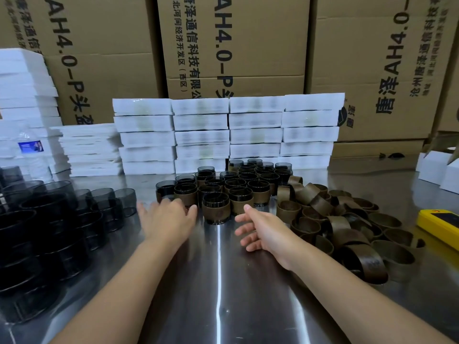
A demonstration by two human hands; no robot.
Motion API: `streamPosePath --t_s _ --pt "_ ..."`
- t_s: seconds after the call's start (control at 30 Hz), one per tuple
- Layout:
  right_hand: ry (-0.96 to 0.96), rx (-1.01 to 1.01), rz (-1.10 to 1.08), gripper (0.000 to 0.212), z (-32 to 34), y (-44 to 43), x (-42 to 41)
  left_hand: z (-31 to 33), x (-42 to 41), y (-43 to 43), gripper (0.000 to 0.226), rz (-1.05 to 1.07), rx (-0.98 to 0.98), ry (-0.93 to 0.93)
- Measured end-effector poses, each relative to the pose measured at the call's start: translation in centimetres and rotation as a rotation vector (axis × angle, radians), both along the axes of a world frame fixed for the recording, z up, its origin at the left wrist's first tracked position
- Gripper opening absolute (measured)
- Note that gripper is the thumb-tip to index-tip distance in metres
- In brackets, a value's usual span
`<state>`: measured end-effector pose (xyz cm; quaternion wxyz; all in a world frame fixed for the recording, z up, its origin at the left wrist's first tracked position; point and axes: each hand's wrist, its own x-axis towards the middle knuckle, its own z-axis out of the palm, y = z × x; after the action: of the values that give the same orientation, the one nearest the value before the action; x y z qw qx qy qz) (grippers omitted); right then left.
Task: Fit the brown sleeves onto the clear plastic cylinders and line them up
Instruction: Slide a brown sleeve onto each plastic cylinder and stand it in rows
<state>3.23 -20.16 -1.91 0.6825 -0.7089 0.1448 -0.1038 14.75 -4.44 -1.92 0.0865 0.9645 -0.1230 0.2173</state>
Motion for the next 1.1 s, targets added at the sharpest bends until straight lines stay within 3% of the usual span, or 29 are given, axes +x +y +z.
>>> streamPosePath --t_s 0.1,0.43,0.7,0.93,1.0,1.1 --pt "0.003 -0.002 0.006 0.035 0.1 0.1 -0.1 0.4 0.4 1.4 0.055 0.120 0.088 0.084" --pt "0.023 -0.006 0.020 0.037 0.3 0.3 -0.2 0.5 2.8 4.3 0.074 0.310 0.066 0.233" --pt "0.024 -0.035 0.040 0.037 0.2 0.3 -0.4 0.2 2.8 4.4 0.067 0.254 0.078 0.190" --pt "0.018 -0.033 0.008 0.035 0.3 0.5 -0.4 0.3 1.1 1.7 0.038 0.010 0.008 0.153" --pt "-0.004 -0.269 -0.055 0.032 0.0 0.4 -0.4 0.0 0.7 1.0 0.031 -0.166 -0.072 0.145" --pt "-0.073 -1.082 -0.204 0.029 -0.5 -0.3 -0.5 -0.4 -0.1 -0.1 0.027 -0.498 -0.170 0.151"
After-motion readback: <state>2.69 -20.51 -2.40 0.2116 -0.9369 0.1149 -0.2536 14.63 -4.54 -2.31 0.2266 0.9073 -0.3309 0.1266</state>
